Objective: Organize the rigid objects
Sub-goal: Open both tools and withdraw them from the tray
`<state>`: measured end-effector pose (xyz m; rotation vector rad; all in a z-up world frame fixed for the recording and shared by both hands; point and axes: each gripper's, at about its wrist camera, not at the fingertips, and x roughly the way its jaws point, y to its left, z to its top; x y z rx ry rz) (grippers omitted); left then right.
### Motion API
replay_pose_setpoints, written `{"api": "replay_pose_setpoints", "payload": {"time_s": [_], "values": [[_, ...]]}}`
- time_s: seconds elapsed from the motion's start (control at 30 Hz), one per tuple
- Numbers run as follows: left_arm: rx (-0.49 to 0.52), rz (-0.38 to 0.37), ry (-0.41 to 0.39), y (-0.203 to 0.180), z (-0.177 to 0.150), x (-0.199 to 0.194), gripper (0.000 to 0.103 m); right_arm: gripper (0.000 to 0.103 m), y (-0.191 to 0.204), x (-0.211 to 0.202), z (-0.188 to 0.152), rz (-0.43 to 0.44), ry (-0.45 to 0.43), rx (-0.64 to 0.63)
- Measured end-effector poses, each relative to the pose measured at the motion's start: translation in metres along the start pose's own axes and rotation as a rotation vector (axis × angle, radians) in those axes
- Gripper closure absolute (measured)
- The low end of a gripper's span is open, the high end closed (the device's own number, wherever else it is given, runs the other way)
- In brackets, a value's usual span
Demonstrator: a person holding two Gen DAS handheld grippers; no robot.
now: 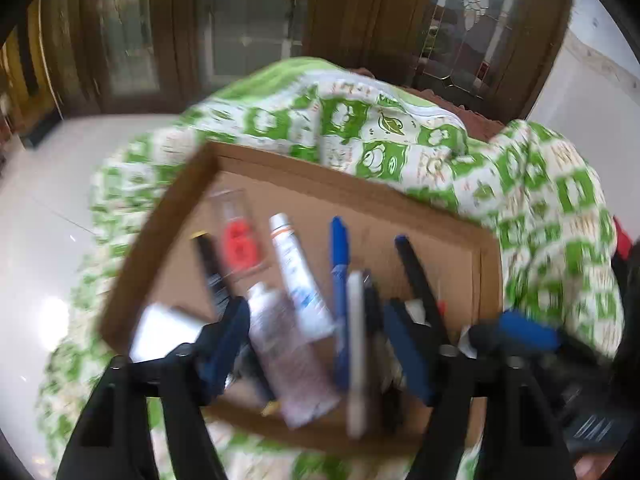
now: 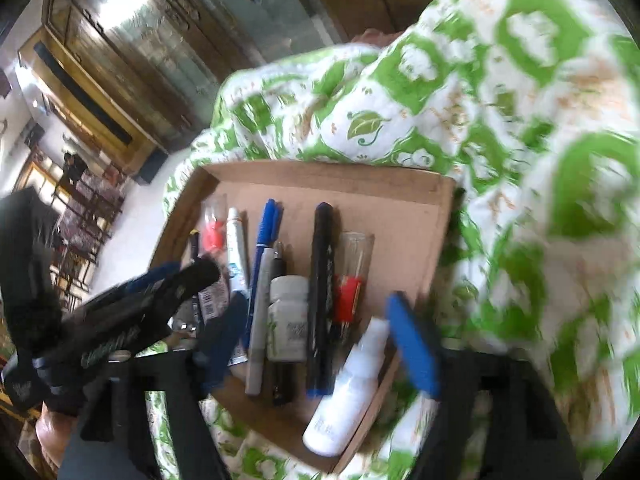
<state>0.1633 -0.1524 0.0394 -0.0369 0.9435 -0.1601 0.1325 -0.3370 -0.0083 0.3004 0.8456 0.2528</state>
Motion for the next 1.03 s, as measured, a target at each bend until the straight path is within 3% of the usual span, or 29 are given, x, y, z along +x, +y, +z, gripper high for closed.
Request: {"api": "replay_pose_setpoints", "payload": {"time_s": [0.07,0.13,0.2,0.3,0.5,0.77,0.9,1.03], "values": [[0.025,0.037,-0.037,0.003,-0.02,-0.021,0.022,0.013,0.006,-0.016,-0.006,-0.001,-0.057,0.005],[0.046,0.084,-0.057,0.009,-0.045,-0.045,0.004,0.002,0.017,-0.029,-0.013,-0.005,-0.107,-0.01],[0.065,0.116,-0.067,0.015,-0.061,-0.062,0.002,0.0,0.03,-0.038,-0.024,-0.016,-0.134,-0.037],[0.119,0.181,-0.093,0.016,-0.084,-0.087,0.002,0.0,0.046,-0.043,-0.045,-0.04,-0.106,-0.086],[0.146,0.169,-0.088,0.013,-0.081,-0.1,0.001,0.0,0.052,-0.064,-0.083,-0.098,-0.085,-0.101],[0.087,0.088,-0.076,0.002,-0.071,-0.113,0.001,0.0,0.036,-0.125,-0.103,-0.137,-0.275,-0.021],[0.132,0.147,-0.104,-0.004,-0.07,-0.117,0.001,0.0,0.031,-0.14,-0.105,-0.16,-0.335,0.006],[0.168,0.191,-0.133,-0.004,-0.069,-0.122,0.001,0.0,0.032,-0.135,-0.103,-0.172,-0.309,0.0]]}}
